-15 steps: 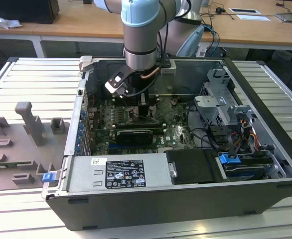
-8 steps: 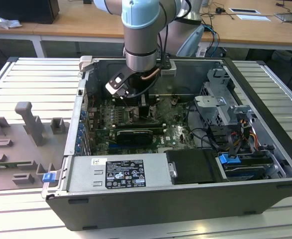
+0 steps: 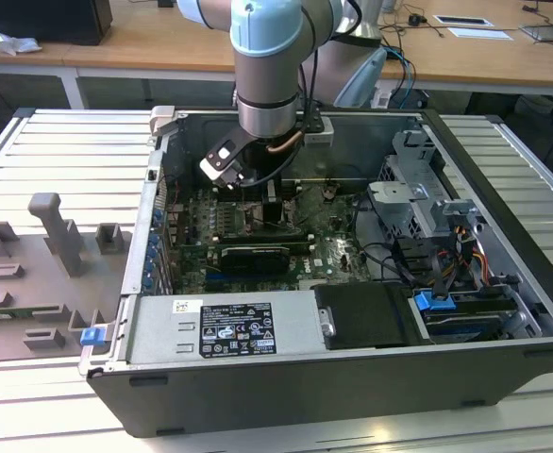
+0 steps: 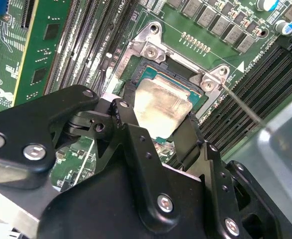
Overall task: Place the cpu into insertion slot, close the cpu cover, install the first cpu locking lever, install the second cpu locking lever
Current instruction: 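Place the cpu into insertion slot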
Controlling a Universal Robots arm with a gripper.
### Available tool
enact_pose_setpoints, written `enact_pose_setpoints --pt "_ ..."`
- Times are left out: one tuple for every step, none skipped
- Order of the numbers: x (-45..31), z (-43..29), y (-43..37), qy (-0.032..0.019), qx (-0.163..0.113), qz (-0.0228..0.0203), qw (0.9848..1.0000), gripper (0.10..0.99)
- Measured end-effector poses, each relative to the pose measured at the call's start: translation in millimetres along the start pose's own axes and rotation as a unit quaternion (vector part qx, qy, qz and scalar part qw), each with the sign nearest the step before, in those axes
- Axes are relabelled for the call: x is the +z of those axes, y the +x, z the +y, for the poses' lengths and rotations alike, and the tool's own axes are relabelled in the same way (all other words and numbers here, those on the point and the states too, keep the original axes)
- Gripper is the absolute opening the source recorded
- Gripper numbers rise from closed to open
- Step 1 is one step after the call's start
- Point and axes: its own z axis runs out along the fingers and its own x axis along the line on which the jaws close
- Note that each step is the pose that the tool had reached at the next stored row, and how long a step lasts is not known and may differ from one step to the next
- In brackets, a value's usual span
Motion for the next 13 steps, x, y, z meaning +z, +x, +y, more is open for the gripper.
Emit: enact_pose_setpoints --pt "0.0 0.0 0.0 0.0000 0.000 0.0001 1.0000 0.545" --pt "0.0 0.0 0.0 -0.0001 0.000 0.0001 1.0000 0.545" --pt "0.1 0.0 0.1 -0.0002 0.000 0.0003 1.0000 0.553" --pt "0.3 0.1 0.2 -0.0004 0.000 0.0005 1.0000 0.553" --pt "0.3 0.1 0.1 -0.0003 0.000 0.0004 1.0000 0.616" --pt "0.1 0.1 0.1 -0.0002 0.000 0.0003 1.0000 0.616" --pt "-0.6 0.1 0.0 -0.0001 0.000 0.0001 1.0000 0.616" --pt "-2.1 0.2 0.1 -0.0001 0.000 0.0002 1.0000 0.616" --pt "-3.1 0.2 0.1 0.0000 0.000 0.0001 1.0000 0.616" --pt "-3.6 0.3 0.1 -0.0001 0.000 0.0002 1.0000 0.616" --pt "-3.6 0.3 0.1 -0.0001 0.000 0.0002 1.0000 0.616" --pt "-3.6 0.3 0.1 0.0000 0.000 0.0001 1.0000 0.616" --pt "-3.7 0.3 0.0 0.0000 0.000 0.0000 1.0000 0.604"
